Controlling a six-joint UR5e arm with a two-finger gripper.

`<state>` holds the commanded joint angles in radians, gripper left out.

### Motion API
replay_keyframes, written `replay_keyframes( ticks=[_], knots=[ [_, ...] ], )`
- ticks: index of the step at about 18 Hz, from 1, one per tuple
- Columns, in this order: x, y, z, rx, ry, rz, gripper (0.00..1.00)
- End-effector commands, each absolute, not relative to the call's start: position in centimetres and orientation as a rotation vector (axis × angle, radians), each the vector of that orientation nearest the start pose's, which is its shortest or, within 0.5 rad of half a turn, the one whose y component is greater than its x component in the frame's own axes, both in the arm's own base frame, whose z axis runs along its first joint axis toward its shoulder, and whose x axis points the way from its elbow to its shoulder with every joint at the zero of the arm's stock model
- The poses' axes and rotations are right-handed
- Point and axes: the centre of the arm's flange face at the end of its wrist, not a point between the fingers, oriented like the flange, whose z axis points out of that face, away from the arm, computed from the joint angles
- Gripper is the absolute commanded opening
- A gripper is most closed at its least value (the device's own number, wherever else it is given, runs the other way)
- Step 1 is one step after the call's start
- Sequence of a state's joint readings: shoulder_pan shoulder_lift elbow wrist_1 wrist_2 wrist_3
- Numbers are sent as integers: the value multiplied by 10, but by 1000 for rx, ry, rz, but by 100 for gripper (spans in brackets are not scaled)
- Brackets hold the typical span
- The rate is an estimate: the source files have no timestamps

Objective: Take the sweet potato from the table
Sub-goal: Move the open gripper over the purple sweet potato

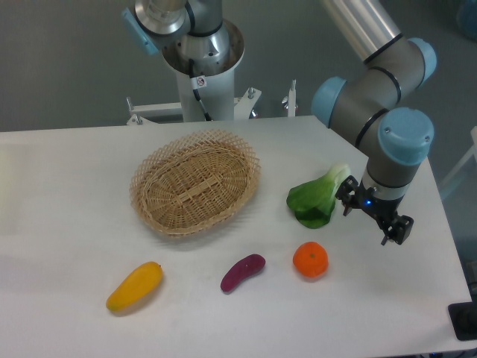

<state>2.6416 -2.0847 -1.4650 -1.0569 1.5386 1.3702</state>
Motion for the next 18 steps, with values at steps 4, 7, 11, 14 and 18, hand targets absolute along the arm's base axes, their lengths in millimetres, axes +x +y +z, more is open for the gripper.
replay_keyframes(
  ticks=[4, 7, 11, 14, 18],
  knots=[
    [-498, 482, 287, -3025, 352, 109, 100],
    [-471, 510, 285, -3024, 309, 101, 100],
    [-446, 533, 280, -3028, 237, 85, 100],
    [-435, 543, 275, -3033, 225, 75, 100],
    [-411, 561, 263, -3038, 260, 55, 100]
  ],
)
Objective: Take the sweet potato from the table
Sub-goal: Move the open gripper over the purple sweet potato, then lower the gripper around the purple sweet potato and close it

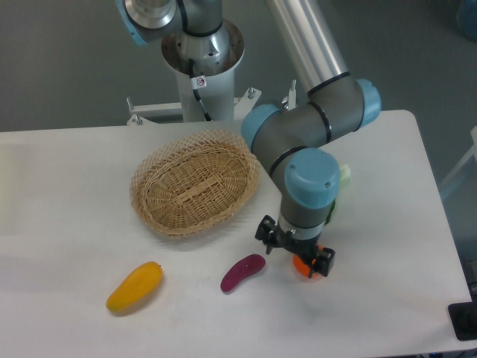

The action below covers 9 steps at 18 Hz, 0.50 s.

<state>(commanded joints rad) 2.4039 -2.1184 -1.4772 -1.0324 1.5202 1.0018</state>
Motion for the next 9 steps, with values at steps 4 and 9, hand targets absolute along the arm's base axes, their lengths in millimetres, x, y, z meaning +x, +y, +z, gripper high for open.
replay_keyframes(
  ticks=[4, 9],
  knots=[
    [-386, 582, 242, -3025, 299, 83, 100],
    [-363, 579, 220, -3034, 344, 54, 100]
  ],
)
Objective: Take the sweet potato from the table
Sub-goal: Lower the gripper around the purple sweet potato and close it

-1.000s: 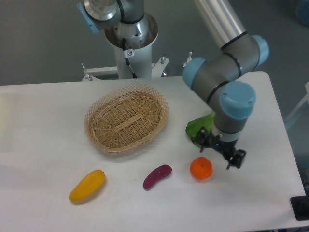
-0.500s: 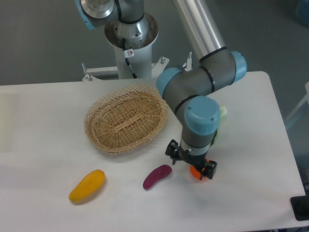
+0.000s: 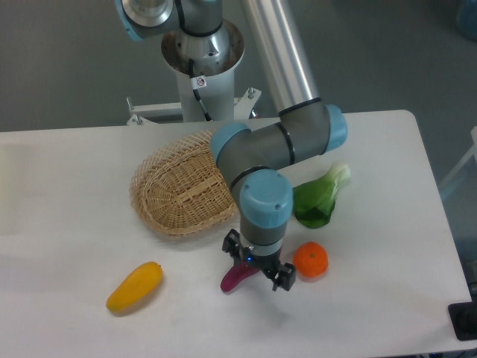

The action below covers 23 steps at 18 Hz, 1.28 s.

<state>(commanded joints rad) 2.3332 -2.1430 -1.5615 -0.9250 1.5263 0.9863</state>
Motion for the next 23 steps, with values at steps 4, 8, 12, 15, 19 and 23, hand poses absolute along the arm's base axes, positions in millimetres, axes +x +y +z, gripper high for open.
replay_keyframes(
  ticks=[4, 8, 12, 15, 19, 23],
  knots=[
    [-358, 580, 206, -3048, 350, 28, 100],
    [-354, 583, 200, -3052, 362, 22, 98],
    [-349, 584, 192, -3059, 367, 7, 96],
    [-344, 588, 185, -3066, 384, 9, 89],
    [-338, 592, 178, -3085, 402, 38, 66],
    [-339, 593, 182, -3082, 402, 47, 27]
  ],
)
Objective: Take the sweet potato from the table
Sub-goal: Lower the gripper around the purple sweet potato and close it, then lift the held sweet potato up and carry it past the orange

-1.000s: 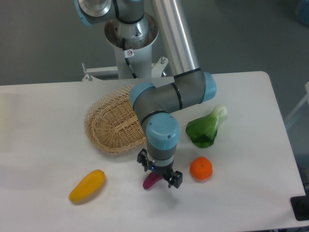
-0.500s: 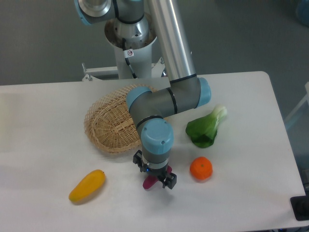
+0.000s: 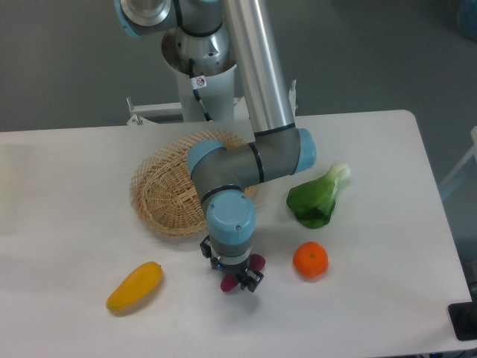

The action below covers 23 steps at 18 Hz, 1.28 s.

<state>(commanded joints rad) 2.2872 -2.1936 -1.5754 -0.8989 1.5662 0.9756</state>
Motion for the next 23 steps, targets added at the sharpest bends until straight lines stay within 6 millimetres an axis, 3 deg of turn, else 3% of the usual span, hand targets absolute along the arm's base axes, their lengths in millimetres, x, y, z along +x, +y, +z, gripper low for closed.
replay_keyframes(
  ticks=[2, 4, 7, 12, 19, 23],
  knots=[
    [-340, 594, 187, -3077, 401, 56, 11],
    [-340, 595, 189, -3075, 401, 59, 4],
    [-341, 595, 192, -3070, 403, 66, 4],
    [-356, 601, 215, -3045, 400, 104, 4],
    [-419, 576, 264, -3057, 275, 28, 5],
    [-448, 557, 280, -3025, 276, 24, 5]
  ],
)
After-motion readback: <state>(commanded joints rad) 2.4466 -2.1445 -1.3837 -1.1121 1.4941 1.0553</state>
